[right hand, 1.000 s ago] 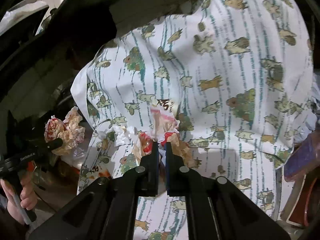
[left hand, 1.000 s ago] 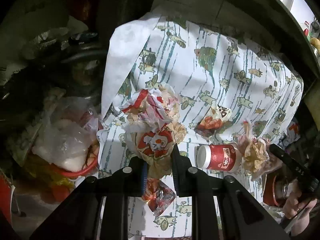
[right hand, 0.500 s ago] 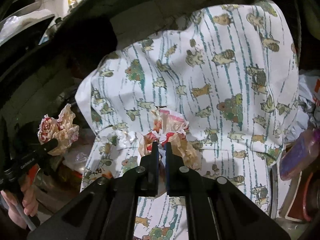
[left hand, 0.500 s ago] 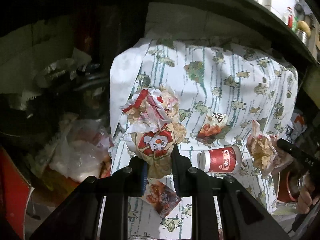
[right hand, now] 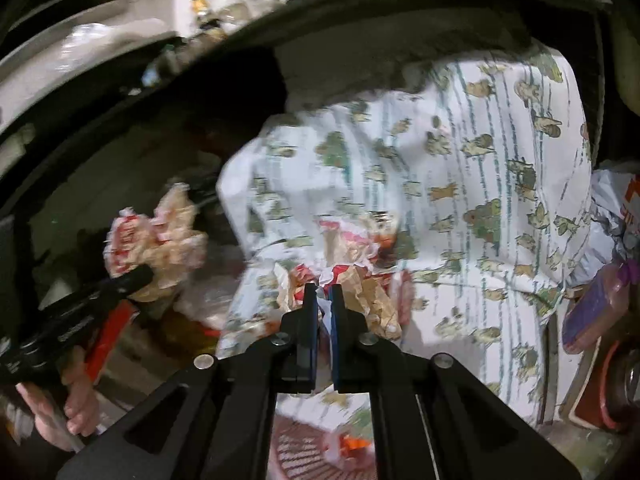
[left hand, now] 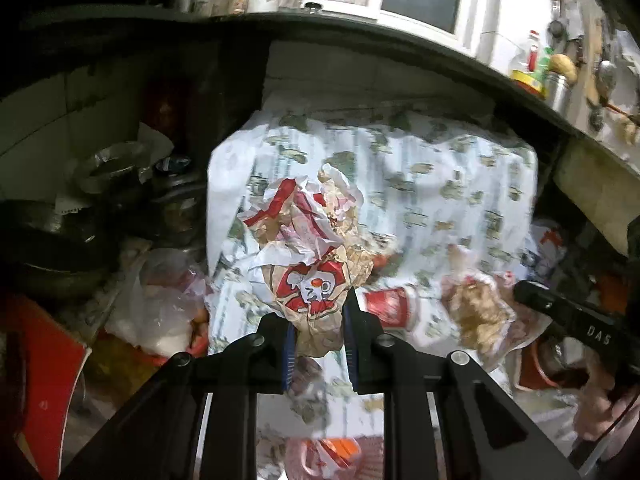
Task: Collect trash
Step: 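Lift the held wrappers and drop them into the pink basket with both tools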
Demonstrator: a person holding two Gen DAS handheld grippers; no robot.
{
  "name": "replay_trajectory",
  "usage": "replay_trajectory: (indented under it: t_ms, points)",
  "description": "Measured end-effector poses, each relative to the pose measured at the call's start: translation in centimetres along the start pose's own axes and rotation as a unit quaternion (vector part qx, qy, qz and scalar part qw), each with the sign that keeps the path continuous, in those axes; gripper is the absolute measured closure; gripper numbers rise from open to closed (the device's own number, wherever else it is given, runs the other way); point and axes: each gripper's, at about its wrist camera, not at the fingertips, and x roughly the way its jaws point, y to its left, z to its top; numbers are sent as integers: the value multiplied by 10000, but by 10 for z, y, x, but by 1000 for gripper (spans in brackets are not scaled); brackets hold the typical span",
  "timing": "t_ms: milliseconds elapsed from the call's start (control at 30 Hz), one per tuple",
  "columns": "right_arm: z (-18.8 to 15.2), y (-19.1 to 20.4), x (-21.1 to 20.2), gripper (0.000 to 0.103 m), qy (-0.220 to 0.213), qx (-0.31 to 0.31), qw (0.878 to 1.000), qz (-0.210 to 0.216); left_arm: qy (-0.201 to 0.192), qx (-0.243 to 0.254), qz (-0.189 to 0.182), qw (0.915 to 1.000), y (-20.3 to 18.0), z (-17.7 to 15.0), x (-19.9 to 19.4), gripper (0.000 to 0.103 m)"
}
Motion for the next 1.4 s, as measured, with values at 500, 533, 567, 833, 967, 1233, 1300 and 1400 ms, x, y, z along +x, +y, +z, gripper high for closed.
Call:
replay_trajectory:
  t_ms: [500,533,567,833,967,1233,1300,1400]
  points:
    - [-70,43,-37,98,263,18,9995,148,737,92,-155,9971,-31,-89,-33,81]
    - [-76,43,-35,98,306,40,9994,133,864,129,-165,9960,-33,-97,-27,81]
    - [-81,42,-32,98,351,45,9993,104,935,162,-143,9954,-33,-102,-22,81]
    - [-113,32,-3,98,846,112,9964,0,1658,176,177,9858,-25,-141,15,81]
    - [-126,25,12,98,1122,186,9935,27,2067,-11,65,9784,-15,-156,33,81]
    - [-144,8,42,96,1760,570,9825,216,2471,34,-52,9690,-15,-172,56,81]
    - [-148,4,48,95,1885,654,9796,224,2510,13,-78,9680,-15,-173,59,81]
    - [-153,-1,56,95,2054,746,9756,210,2583,-59,-185,9659,-14,-173,63,81]
